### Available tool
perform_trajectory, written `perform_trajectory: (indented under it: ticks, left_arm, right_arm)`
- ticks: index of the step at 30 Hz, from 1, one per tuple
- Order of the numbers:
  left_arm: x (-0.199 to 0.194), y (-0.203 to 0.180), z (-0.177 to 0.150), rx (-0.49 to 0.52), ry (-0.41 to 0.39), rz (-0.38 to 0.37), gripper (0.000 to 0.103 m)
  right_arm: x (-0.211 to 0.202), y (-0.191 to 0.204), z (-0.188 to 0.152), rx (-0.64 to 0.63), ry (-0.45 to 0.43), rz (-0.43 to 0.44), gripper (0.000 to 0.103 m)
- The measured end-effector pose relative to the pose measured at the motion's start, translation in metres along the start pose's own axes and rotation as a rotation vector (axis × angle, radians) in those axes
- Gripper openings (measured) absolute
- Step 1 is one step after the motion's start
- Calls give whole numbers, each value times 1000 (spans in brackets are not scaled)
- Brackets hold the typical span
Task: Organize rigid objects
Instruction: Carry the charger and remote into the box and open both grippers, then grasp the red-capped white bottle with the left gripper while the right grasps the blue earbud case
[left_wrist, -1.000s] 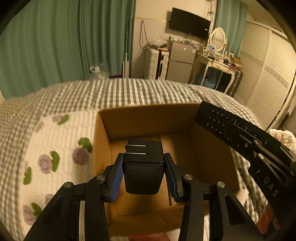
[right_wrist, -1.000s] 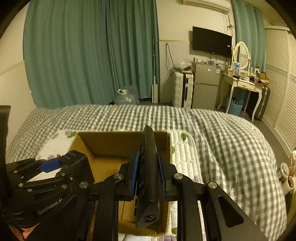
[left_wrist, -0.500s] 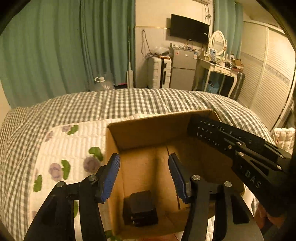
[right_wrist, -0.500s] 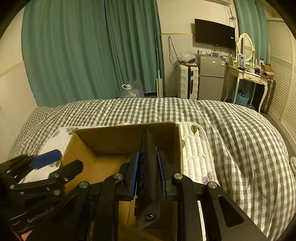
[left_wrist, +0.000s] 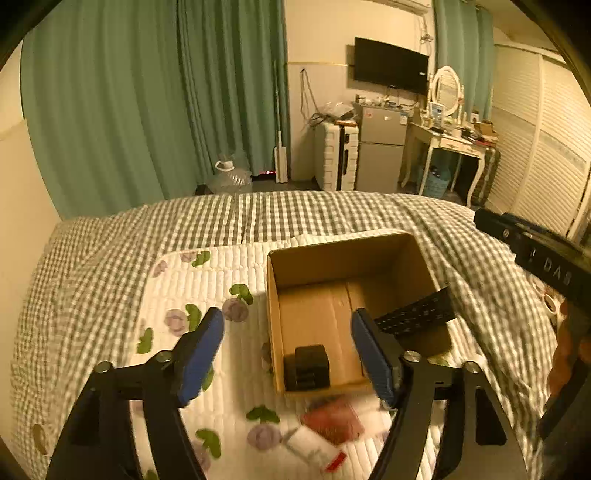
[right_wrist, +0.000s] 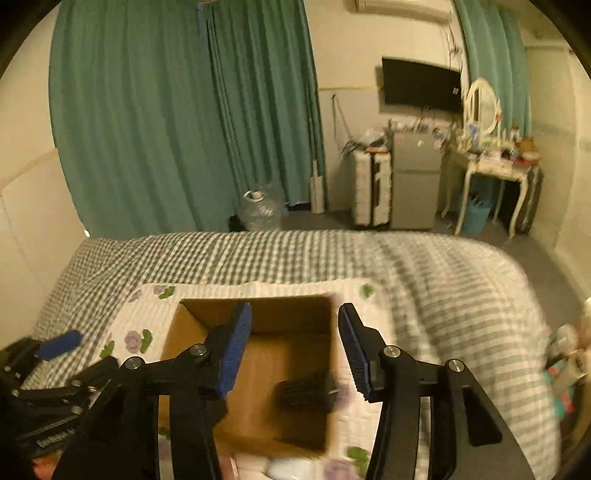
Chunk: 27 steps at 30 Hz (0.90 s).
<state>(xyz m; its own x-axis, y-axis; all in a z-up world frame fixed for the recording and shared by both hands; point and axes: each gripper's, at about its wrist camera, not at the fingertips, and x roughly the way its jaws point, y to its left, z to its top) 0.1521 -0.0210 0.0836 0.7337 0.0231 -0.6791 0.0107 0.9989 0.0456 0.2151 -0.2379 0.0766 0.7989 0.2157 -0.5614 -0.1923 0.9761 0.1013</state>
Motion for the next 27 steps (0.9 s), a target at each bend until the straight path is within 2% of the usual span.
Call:
perform_trajectory:
  ticks: [2, 4, 6, 9, 13, 19, 23, 27]
  left_arm:
    - [-19, 0, -3, 7, -14, -9, 98]
    - [-40, -1, -10, 12, -33, -22, 103]
    - [-54, -2, -18, 18, -39, -28, 103]
    - [-65, -2, -32, 21, -32, -30, 103]
    - [-56, 2, -60, -7, -5, -17, 103]
    - [-8, 14, -113, -82, 91, 7, 103]
    - [38, 17, -145, -120, 179, 23, 103]
    - [73, 14, -164, -150, 238, 15, 103]
  right_arm:
    - [-26, -2, 5, -23, 0, -23, 57]
    - [-52, -2, 5, -40, 4, -48, 63]
    - [-72, 1, 0, -59, 21, -54, 67]
    - [-94, 9, -16, -105, 55, -75, 87]
    - [-103, 22, -48, -166, 110, -103, 88]
    - [-75, 29, -105, -171, 176, -56, 88]
    - [-26, 33, -141, -170, 264, -15, 88]
    - [15, 28, -165, -154, 321, 9, 88]
